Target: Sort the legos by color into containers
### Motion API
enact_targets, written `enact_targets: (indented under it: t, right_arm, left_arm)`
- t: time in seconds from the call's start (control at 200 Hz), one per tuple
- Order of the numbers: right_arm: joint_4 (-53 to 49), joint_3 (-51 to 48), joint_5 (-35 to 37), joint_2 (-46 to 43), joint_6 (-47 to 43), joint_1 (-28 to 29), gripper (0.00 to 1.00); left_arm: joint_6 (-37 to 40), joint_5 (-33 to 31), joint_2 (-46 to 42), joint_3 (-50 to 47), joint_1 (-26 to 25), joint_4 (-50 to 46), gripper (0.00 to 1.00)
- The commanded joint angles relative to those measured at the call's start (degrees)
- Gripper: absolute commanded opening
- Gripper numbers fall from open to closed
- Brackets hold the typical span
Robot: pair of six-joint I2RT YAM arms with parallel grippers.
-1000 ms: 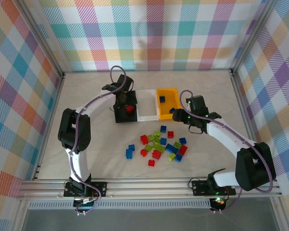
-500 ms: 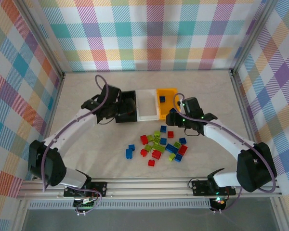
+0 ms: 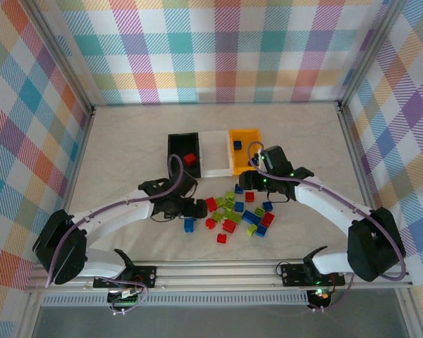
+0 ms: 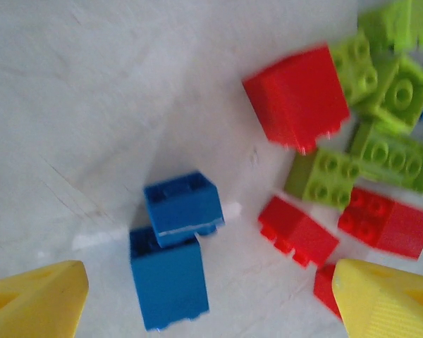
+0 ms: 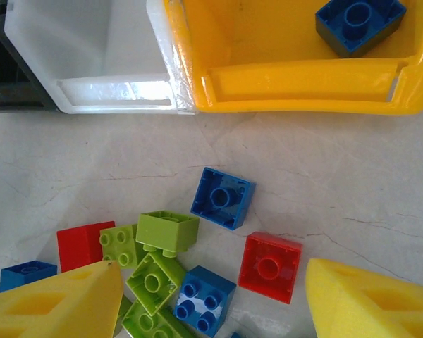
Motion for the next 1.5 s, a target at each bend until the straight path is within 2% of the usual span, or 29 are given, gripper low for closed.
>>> enact_targets:
  t: [0.0, 0.16, 0.425, 0.545, 0.77, 0.925, 1.15, 1.33, 1.495]
  right_arm:
    - [-0.64, -0.97, 1.55, -1.82, -0.83, 0.17, 0.7]
    - [-0.43, -1.04, 2.03, -2.04, -0.83, 0.17, 0.7]
    - [-0.6, -1.31, 2.59, -3.41, -0.92, 0.17, 0.7]
    - [-0.82, -1.66, 2.81, -3.88, -1.0, 0.16, 0.7]
    - [-0.95, -1.91, 3.1, -4.15, -1.18, 0.18, 0.7]
    - [-1.13, -1.84, 3.32, -4.21, -1.27, 0.17, 0.7]
    - [-0.78, -1.59, 4.35, -4.01, -1.01, 0.17, 0.7]
    - [-0.26, -2.26, 8.1, -4.92, 0.4, 0.08, 0.7]
    - [0.45, -3.06, 9.62, -5.56, 1.78, 0.01, 0.7]
  left_arm:
    - [-0.95, -2.82, -0.94, -1.83, -3.36, -4.86, 0.87]
    - [-1.87, -3.4, 0.14, -4.52, -5.35, -4.11, 0.73]
    - [-0.61, -5.36, 4.87, -5.02, -5.47, -1.46, 0.59]
    - [0.33, -6.94, 6.66, -3.96, -5.42, -1.08, 0.59]
    - [1.74, -8.07, 9.86, -2.0, -5.34, 1.31, 0.65]
    - [2.09, -8.05, 10.33, -1.5, -5.38, 1.34, 0.48]
    - [1.87, -7.88, 7.7, -0.08, -5.35, -1.43, 0.35]
    - [2.98, -9.31, 4.85, 7.69, -5.11, -5.21, 0.34]
    - [5.7, -8.51, 11.59, 19.68, -1.27, -0.98, 0.32]
